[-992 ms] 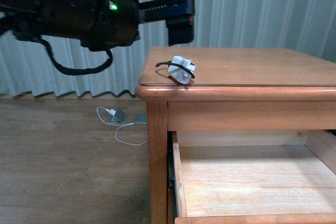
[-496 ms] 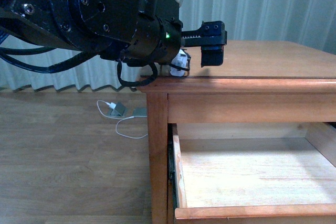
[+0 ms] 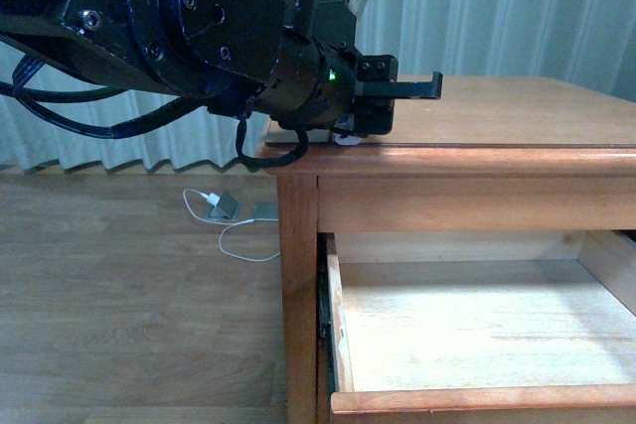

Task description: Put charger into drawer

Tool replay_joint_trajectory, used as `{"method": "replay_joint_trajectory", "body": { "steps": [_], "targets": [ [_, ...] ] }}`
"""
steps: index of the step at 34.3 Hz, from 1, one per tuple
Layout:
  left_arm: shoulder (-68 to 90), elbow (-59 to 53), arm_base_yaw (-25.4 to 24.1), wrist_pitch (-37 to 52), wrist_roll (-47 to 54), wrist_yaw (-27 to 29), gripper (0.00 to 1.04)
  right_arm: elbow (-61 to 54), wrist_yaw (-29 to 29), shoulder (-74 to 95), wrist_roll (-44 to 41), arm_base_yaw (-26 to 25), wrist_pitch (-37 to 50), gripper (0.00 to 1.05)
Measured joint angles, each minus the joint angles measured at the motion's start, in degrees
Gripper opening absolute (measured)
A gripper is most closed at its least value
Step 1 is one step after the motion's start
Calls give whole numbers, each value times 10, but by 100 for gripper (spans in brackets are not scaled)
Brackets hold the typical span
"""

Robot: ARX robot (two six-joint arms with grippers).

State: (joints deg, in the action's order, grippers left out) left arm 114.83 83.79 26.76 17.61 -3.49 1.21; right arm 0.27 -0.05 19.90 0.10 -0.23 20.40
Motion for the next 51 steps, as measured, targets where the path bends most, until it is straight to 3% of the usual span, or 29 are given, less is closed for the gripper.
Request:
{"method": "replay_joint_trajectory", "body": {
  "steps": [3,12,22,30,31,41,51],
  "targets": [
    [-11,-17,0,15,-2,-14,24,0,0,0,0,0,0,96],
    [-95,-107,35,65,26,-141,23,0,0,0,0,0,0,96],
    [-106,-140,76,62,79,-209,23,0,0,0,0,0,0,96],
    [-53,-123,97,27,101,-194,23,0,0,0,0,0,0,96],
    [39,-69,108,-10,110,-150,23,0,0,0,0,0,0,96],
    [104,-30,120,-37,122,-97,23,0,0,0,0,0,0,96],
    [90,-42,114,-3,118,-43,69,0,0,0,0,0,0,96]
  ]
}}
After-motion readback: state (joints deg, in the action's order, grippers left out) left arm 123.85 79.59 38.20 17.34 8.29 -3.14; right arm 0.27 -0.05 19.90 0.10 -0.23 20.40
